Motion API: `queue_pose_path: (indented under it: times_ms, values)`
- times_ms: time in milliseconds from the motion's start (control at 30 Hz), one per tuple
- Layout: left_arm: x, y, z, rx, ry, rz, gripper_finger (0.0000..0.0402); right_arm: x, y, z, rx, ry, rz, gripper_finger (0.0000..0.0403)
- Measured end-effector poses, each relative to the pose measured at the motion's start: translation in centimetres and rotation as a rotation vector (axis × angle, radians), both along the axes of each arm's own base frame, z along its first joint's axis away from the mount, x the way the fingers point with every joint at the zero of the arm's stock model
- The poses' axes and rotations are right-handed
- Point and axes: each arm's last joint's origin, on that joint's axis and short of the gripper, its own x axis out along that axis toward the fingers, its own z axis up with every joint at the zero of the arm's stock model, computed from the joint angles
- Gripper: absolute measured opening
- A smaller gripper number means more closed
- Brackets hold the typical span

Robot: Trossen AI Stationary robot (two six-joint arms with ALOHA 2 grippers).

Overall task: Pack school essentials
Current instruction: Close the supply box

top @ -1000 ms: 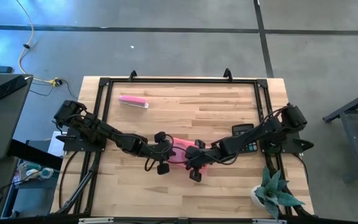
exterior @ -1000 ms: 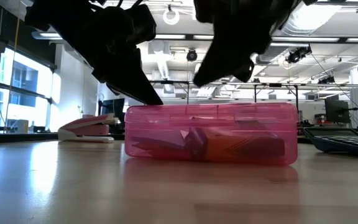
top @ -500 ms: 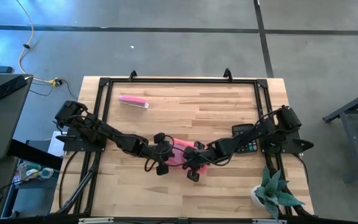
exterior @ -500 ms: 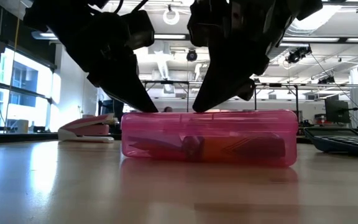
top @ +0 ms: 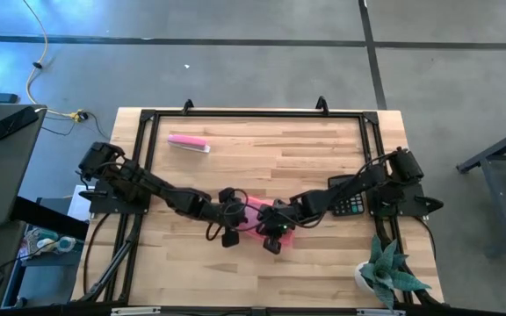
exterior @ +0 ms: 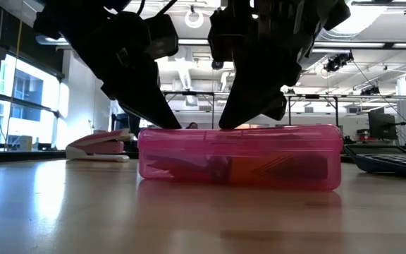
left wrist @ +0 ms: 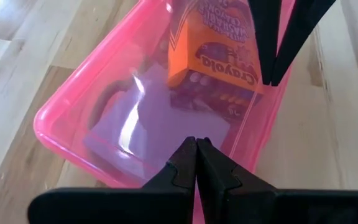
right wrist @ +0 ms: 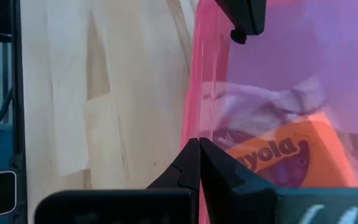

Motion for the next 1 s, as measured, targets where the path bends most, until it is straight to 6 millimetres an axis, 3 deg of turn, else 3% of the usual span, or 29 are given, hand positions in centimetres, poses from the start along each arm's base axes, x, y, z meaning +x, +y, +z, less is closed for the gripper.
queue_pose_path:
  times_ms: [467,767,1000]
  values:
    - [0.1,1.4,-0.1,-0.026,0.020,0.036,0.0000,0.2,-0.9,0.3,-0.002,0.010,-0.012,0.0000]
    - [0.1,1.6,-0.1,-0.009,0.017,0.054,0.0000,-2.1,-1.9,3.3,-0.157,0.105,-0.072,0.0000]
    - [0.2,1.8,-0.1,-0.008,0.010,0.061,0.0000,-2.7,-2.3,5.1,-0.251,0.208,-0.090,0.0000]
